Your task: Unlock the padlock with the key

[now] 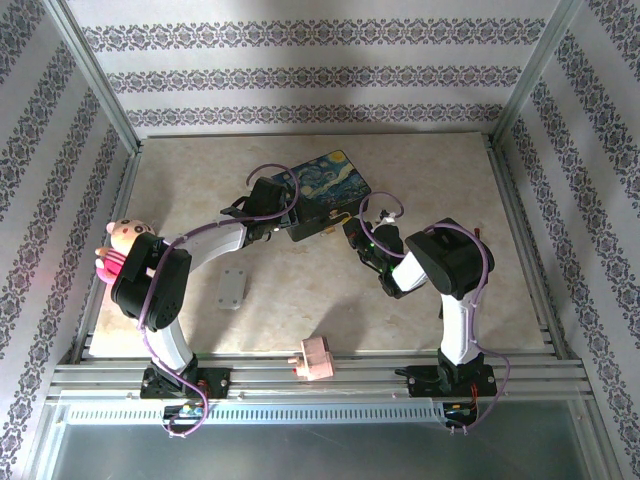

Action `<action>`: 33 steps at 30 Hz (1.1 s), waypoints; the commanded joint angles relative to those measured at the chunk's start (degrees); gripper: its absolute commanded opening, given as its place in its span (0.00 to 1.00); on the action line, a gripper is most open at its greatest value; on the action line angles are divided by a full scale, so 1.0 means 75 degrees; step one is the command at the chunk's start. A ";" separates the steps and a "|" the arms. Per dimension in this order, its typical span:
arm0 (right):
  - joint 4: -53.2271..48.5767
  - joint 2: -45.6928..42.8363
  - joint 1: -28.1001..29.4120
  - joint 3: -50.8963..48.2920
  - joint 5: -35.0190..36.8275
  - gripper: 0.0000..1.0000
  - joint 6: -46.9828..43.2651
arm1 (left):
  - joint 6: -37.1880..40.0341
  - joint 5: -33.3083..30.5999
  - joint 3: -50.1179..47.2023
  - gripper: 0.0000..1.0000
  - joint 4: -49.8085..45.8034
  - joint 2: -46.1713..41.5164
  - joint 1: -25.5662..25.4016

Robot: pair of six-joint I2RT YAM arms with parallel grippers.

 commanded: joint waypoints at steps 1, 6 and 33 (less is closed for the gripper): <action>0.0347 0.0107 -0.0100 -0.0033 -0.0064 0.00 0.0066 | -0.0030 -0.0154 -0.0255 0.91 -0.0661 0.0141 0.0218; 0.0372 0.0031 -0.0135 -0.0033 -0.0052 0.00 0.0078 | -0.0087 -0.0070 -0.0252 0.90 -0.0648 0.0166 0.0250; 0.0526 -0.0247 -0.0370 -0.0384 0.0077 0.00 0.0013 | -0.0102 -0.0009 -0.0256 0.89 -0.0648 0.0143 0.0322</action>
